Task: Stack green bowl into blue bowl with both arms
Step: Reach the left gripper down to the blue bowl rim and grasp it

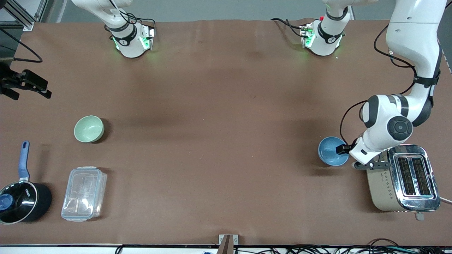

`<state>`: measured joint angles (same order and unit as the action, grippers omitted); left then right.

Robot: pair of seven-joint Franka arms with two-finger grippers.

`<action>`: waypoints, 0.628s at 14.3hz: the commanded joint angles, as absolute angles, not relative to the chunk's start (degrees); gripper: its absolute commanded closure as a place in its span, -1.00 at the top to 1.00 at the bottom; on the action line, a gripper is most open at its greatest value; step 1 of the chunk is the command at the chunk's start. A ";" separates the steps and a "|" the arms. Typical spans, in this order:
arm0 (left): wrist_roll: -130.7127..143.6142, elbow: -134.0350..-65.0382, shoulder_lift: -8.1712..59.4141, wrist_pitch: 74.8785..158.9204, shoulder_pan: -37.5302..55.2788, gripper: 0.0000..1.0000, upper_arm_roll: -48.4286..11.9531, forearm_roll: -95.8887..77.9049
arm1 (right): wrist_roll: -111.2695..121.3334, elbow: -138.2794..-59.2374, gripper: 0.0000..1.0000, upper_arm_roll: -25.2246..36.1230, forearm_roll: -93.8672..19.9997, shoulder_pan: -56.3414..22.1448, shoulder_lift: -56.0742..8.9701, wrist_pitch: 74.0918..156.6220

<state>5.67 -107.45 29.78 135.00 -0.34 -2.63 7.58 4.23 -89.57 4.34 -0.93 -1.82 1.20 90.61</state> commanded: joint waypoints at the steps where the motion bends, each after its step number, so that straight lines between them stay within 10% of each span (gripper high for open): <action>1: 4.92 -107.67 30.67 135.97 -0.70 0.49 -2.90 8.61 | 4.14 -90.18 1.00 3.78 -0.79 -1.32 1.76 90.79; 5: 4.92 -107.58 31.29 135.88 -0.70 0.19 -2.99 8.53 | 4.04 -90.35 1.00 3.78 -0.79 -1.05 1.50 91.14; 9: 5.97 -107.23 31.38 135.70 0.17 -0.73 -3.16 8.26 | 4.04 -90.70 1.00 3.78 -0.79 -1.32 1.32 91.14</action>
<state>5.57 -107.40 31.56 135.37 -0.24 -2.87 7.65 4.21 -89.80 4.28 -0.94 -1.82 1.02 90.62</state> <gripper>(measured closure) 0.533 0.000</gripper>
